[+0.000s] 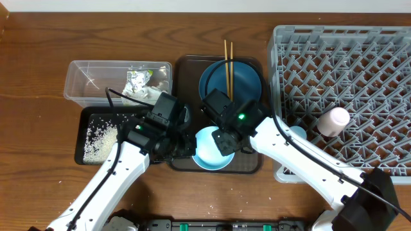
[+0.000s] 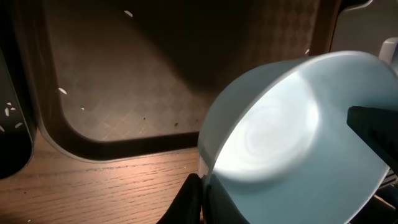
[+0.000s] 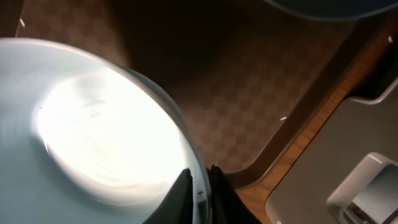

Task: Sort waste into correct bins and load items into the dishwasher rack
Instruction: 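Move the right gripper to the bowl and grasp its rim, then open the left gripper and lift the bowl right with the right gripper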

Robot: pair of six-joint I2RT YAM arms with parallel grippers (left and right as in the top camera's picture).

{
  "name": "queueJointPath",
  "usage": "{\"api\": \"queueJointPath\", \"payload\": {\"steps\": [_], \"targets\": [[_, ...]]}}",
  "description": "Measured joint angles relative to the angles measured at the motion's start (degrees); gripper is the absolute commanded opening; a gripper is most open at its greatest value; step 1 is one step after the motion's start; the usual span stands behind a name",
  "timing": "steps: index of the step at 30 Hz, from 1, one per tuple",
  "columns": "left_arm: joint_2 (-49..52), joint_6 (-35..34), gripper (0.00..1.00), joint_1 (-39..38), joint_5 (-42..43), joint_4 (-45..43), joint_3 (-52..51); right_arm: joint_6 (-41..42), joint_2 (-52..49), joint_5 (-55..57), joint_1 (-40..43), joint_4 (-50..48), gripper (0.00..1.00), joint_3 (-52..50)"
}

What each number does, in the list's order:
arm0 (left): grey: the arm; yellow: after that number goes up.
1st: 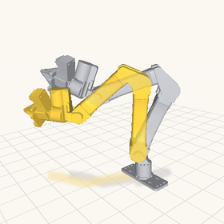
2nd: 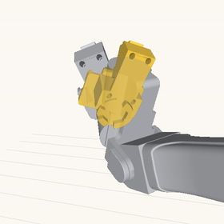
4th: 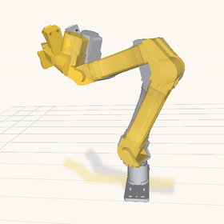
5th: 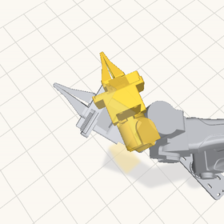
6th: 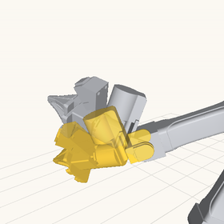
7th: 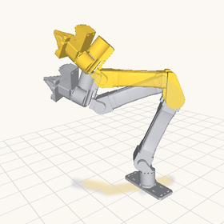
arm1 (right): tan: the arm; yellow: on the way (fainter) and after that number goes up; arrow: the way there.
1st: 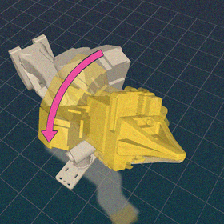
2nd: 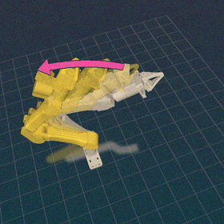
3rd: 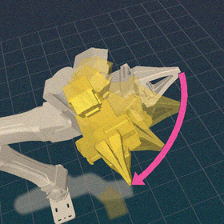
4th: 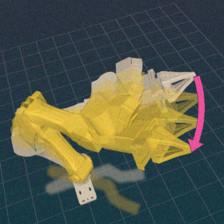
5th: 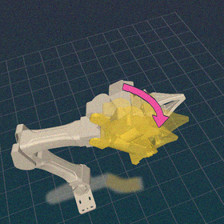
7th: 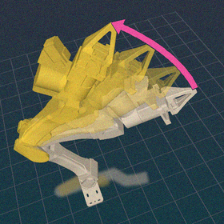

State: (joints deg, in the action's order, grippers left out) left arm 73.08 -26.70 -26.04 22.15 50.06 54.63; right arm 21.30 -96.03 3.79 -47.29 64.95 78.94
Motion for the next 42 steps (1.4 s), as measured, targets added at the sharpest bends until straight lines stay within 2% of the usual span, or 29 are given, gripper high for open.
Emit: {"api": "queueJointPath", "payload": {"steps": [2,9,10,14,15,19,26,33,36,42], "targets": [[0.00,0.00,0.06,0.00,0.02,-0.02,0.00,0.20,0.00,-0.09,0.00,0.22,0.01,0.00],[0.02,0.00,0.08,-0.02,0.04,-0.46,0.00,0.70,0.02,-0.31,0.00,0.15,0.01,0.00],[0.02,0.00,0.14,-0.02,0.02,-0.55,0.00,0.72,0.02,-0.31,0.00,0.15,0.01,0.00],[0.02,0.74,0.55,0.00,0.15,-2.58,0.02,0.61,-0.02,-0.28,0.00,0.35,0.01,-0.13],[0.02,0.92,0.59,0.00,0.22,-3.04,0.02,0.61,-0.02,-0.22,0.00,0.37,0.01,-0.15],[0.02,0.83,0.64,0.00,0.20,-5.75,0.02,0.61,-0.02,1.55,0.00,-0.11,0.01,-0.22],[0.02,1.03,0.65,1.09,-0.39,-6.88,0.02,0.61,-0.02,11.91,0.90,-3.21,0.01,-0.26],[0.02,1.05,0.67,4.46,-1.38,-6.62,0.02,-0.57,-0.02,22.36,5.55,-14.36,0.01,-0.35],[0.02,1.31,0.84,4.63,-1.57,-6.62,0.04,-2.67,-0.04,28.28,7.50,-20.74,0.01,-0.37],[0.02,1.22,0.89,4.63,-1.55,-6.62,0.04,-13.99,-0.07,41.35,10.67,-32.11,0.01,-0.42]]}}
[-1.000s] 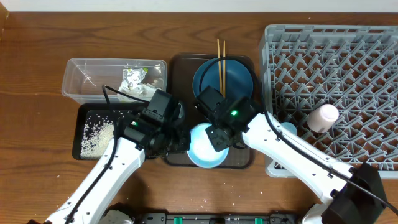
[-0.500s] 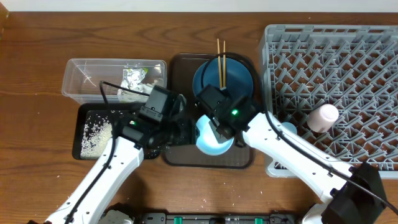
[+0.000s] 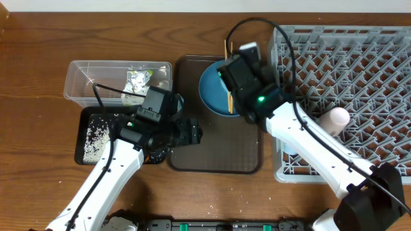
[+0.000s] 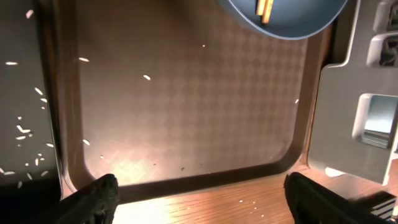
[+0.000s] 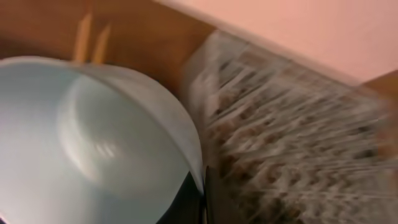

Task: Sort waste into correct bins and load items into the dishwasher rack
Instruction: 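Open the left gripper and lift the bowl right with the right gripper, then lower the light-blue bowl into the back of the rack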

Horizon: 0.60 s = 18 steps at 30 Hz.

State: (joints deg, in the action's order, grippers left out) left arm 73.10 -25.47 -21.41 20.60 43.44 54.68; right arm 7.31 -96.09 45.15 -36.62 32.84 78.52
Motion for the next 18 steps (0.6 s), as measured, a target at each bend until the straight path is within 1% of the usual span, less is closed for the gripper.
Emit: {"api": "queueJointPath", "payload": {"steps": [4,8,14,18], "targets": [[0.00,0.02,0.92,0.00,0.00,0.00,0.00,-9.92,-0.02,6.80,2.58,-6.67,0.01,-0.02],[0.00,0.02,0.94,-0.02,0.00,0.04,0.00,-20.70,-0.02,10.01,6.95,-13.75,0.01,-0.09],[0.00,0.00,0.95,0.00,0.02,0.02,0.00,-36.50,-0.09,11.13,17.11,-25.16,0.01,-0.17],[0.00,0.00,0.95,0.00,0.02,0.02,0.00,-42.99,-0.09,8.76,24.30,-27.39,0.01,-0.17]]}}
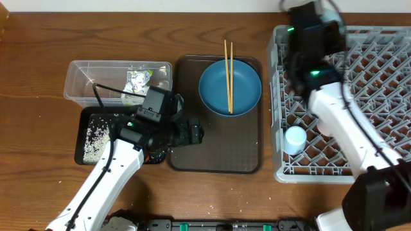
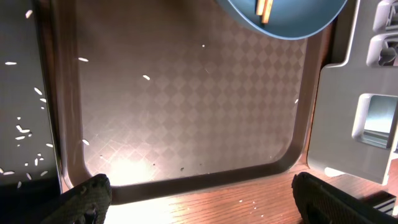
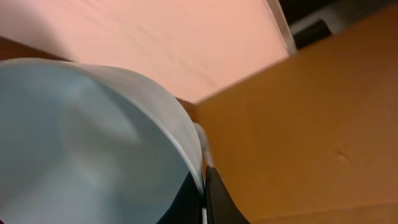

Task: Sort waste into correct bins and load items into the dishwasher rack
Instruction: 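Lower the light-blue bowl into the back of the rack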

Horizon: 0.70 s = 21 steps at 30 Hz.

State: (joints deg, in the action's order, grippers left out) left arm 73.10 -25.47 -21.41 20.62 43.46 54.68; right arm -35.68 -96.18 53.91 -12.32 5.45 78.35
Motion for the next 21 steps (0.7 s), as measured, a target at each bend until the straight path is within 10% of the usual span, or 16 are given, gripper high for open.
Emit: {"api": "queueJointPath", "payload": {"steps": [21], "targets": [[0.00,0.00,0.96,0.00,0.00,0.00,0.00,-12.26,-15.21,-4.13,19.89,-14.56,0.01,-0.02]]}}
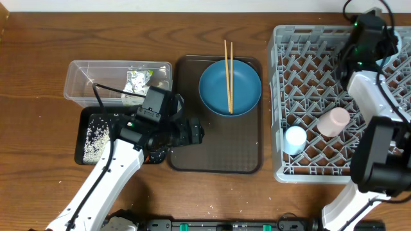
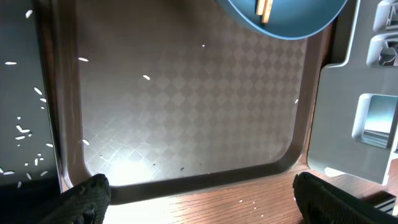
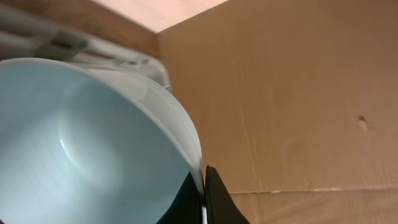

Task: Sort waste into correct bins and load items into the dishwasher rack
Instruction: 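Lower the light-blue bowl into the back of the rack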

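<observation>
A light blue bowl (image 3: 93, 143) fills the left of the right wrist view, with my right gripper (image 3: 203, 171) shut on its rim, brown cardboard behind it. Overhead, the right arm (image 1: 369, 29) is over the far right corner of the grey dishwasher rack (image 1: 340, 64). A dark blue plate (image 1: 230, 86) with two chopsticks (image 1: 227, 64) across it lies at the back of the brown tray (image 1: 218, 157). Over the tray's front left edge my left gripper (image 2: 202, 202) hangs open and holds nothing.
The rack holds a pink cup (image 1: 332, 121) and a small pale blue cup (image 1: 295, 137). Left of the tray, a clear bin (image 1: 96, 80) holds crumpled foil and a black bin (image 1: 99, 138) holds rice. Stray grains dot the tray.
My right arm has moved with the bowl from the rack's far left corner to its far right corner. The left arm and its open gripper have not moved.
Both grippers were first shut on the light blue bowl at the tray's front. Then the left gripper was open and the right held the bowl over the blue plate. Later the bowl was above the rack's far left, and now its far right.
</observation>
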Robot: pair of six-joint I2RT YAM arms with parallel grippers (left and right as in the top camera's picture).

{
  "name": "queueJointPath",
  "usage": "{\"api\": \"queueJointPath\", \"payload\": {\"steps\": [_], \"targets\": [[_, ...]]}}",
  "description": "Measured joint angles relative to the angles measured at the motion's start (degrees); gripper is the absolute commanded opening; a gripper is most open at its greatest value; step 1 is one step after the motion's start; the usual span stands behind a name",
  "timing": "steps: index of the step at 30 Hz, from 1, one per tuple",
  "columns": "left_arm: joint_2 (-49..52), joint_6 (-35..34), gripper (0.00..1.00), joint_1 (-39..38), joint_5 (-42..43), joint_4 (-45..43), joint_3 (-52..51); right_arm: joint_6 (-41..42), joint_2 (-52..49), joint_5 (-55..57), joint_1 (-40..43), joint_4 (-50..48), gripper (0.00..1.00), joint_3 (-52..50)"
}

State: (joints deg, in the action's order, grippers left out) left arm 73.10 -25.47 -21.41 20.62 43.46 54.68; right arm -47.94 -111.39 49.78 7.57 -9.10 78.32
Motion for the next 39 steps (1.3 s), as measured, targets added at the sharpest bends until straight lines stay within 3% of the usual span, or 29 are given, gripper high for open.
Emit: {"api": "queueJointPath", "payload": {"steps": [11,32,35,39], "targets": [[0.00,0.00,0.96,0.00,0.00,0.00,0.00,-2.67,-2.54,4.35,-2.60,-0.42,0.01,0.50],[0.00,0.00,0.97,0.00,0.00,0.00,0.00,-2.84,-2.95,6.67,-12.28,11.50,0.02,1.86],[0.00,0.00,0.96,0.00,0.00,0.00,0.00,-2.84,-3.04,8.07,-14.01,11.98,0.06,1.70],[0.00,0.00,0.97,0.00,0.00,0.00,0.00,-3.04,-3.06,7.61,-17.44,12.98,0.24,1.36]]}}
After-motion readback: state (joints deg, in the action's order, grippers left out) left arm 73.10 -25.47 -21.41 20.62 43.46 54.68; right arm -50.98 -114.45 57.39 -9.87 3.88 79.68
